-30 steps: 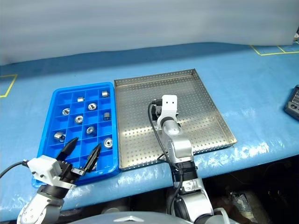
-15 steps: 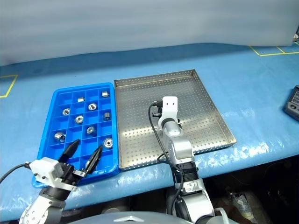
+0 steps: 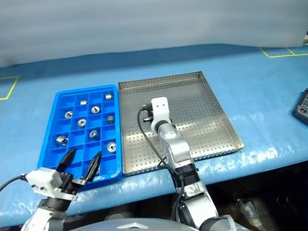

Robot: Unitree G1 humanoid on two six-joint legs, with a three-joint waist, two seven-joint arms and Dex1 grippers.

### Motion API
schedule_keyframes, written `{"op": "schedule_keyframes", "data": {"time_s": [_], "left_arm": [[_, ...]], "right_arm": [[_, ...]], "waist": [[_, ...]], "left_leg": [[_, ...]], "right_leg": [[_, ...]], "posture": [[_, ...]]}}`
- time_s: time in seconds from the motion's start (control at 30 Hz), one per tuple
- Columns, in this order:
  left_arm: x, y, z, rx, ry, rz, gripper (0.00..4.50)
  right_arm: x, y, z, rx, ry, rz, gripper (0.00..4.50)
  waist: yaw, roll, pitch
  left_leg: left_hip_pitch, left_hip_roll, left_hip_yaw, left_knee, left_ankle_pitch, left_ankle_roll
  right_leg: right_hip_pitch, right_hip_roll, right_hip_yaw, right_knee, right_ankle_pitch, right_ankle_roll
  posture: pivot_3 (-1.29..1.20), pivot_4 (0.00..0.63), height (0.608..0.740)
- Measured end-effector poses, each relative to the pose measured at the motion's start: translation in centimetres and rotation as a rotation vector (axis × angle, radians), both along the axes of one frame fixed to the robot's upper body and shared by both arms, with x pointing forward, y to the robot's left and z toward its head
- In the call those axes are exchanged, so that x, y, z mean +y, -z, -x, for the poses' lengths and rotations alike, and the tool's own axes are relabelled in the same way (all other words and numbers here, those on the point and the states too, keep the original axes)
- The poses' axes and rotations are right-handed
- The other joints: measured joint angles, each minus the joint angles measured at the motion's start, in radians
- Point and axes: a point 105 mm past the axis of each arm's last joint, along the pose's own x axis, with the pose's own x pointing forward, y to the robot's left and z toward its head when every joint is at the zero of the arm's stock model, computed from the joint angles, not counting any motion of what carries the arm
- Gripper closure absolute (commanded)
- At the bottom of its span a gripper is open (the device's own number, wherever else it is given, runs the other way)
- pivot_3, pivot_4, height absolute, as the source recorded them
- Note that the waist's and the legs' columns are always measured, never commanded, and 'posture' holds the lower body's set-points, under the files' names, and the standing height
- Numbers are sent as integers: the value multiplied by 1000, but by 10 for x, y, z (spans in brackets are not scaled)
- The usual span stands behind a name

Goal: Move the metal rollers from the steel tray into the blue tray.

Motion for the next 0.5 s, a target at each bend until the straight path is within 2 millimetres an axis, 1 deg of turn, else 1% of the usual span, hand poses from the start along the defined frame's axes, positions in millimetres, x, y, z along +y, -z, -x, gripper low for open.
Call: {"op": "schedule_keyframes", "data": {"time_s": [0.17, 0.23, 0.43, 0.5], "left_arm": [[4, -5, 7, -16, -76, -14, 0], [6, -5, 13, -12, -115, -16, 0], [8, -5, 31, 9, -206, -24, 0], [7, -4, 38, 19, -238, -20, 0]], "right_arm": [[30, -24, 6, -91, -159, -5, 3676], [42, -29, 11, -108, -228, -8, 3676], [67, -24, 26, -108, -371, -8, 3676], [75, -16, 32, -90, -420, 9, 3676]], "waist": [[35, 0, 0], [47, -1, 0], [83, -2, 0], [98, -2, 0]], "left_leg": [[-2, -1, 0, 0, 0, 0], [-2, -1, 0, 0, 0, 0], [-2, 0, -1, 0, 0, 0], [-2, 0, -1, 0, 0, 0]], "right_leg": [[-2, -1, 0, -1, 0, 0], [-2, -1, -1, -1, 0, 0], [-2, 0, -1, -1, -1, 0], [-1, 0, -1, -1, -1, -1]], "posture": [[376, 150, 740], [410, 150, 740], [542, 150, 740], [553, 150, 740]]}}
